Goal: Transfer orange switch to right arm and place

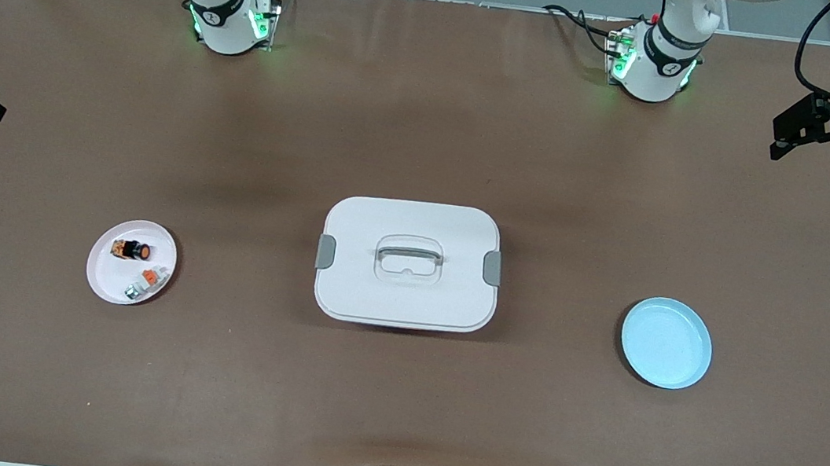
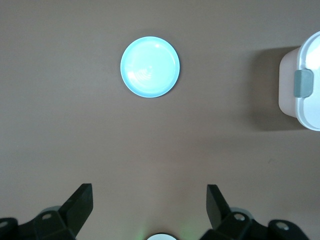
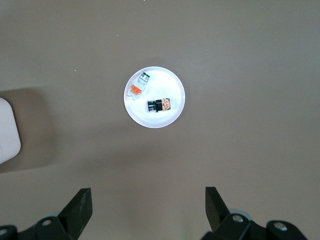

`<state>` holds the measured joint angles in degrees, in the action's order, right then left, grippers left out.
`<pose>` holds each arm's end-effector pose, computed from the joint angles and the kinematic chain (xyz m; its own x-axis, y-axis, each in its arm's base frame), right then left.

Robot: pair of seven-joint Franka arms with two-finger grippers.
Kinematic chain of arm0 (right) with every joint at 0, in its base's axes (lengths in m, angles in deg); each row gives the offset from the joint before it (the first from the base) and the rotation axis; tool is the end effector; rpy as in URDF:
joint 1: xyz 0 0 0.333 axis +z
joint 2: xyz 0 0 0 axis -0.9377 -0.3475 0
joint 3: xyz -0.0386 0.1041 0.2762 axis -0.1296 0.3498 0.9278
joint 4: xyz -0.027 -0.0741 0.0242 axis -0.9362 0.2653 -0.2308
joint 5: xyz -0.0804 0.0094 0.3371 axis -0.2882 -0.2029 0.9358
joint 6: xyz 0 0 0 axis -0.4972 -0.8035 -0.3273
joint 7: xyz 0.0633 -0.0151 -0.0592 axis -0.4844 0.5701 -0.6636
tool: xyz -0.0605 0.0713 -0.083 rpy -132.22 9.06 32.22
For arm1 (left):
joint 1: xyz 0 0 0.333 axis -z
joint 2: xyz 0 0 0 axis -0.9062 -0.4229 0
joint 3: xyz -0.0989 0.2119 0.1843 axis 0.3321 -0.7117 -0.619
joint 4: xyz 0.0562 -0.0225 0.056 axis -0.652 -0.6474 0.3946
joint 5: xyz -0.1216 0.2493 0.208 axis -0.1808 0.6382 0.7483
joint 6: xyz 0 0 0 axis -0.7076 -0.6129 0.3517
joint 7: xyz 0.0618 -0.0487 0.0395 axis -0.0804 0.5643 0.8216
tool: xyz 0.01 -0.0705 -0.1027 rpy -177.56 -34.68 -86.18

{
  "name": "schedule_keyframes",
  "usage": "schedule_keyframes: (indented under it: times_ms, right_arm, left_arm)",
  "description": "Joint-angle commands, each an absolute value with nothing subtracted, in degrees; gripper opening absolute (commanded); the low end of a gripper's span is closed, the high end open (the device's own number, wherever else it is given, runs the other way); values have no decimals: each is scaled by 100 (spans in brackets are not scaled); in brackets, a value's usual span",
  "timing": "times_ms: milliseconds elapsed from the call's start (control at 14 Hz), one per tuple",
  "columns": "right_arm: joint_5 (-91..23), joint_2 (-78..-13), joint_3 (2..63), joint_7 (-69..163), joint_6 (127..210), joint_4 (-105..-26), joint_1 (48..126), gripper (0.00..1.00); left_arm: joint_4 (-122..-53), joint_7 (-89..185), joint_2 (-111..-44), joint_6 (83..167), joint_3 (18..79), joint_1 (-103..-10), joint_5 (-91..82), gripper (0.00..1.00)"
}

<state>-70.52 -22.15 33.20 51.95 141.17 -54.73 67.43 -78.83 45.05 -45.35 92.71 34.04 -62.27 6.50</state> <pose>0.5009 -0.0630 0.5963 0.9919 -0.1270 -0.0099 -0.1270 -0.9919 -0.0056 0.4611 -0.0507 0.6266 0.9987 -0.0515 -0.0008 -0.0515 -0.9978 -0.0426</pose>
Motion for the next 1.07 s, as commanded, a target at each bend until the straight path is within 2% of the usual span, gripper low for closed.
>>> schedule_keyframes:
  times_ms: [0,142,285,570,997]
  right_arm:
    - [-7007,-2182,3356,5358,13650,-5255,6756,100]
    - [-6841,-2182,3365,5349,13402,-5166,6773,100]
    - [-6752,-2077,3356,5253,13550,-5201,6773,100]
    - [-6953,-2050,3365,5296,13788,-5175,6932,100]
    - [-6795,-1988,3286,5208,13701,-5166,6756,100]
  left_arm:
    - [-7853,4400,-4543,9249,3429,-6323,747,100]
    - [-7739,4417,-4613,9249,3438,-6332,747,100]
    - [-7537,4426,-4710,9241,3429,-6340,756,100]
    - [-7510,4400,-4701,9091,3438,-6437,747,100]
    - [-7510,4644,-4701,9091,3473,-6411,554,100]
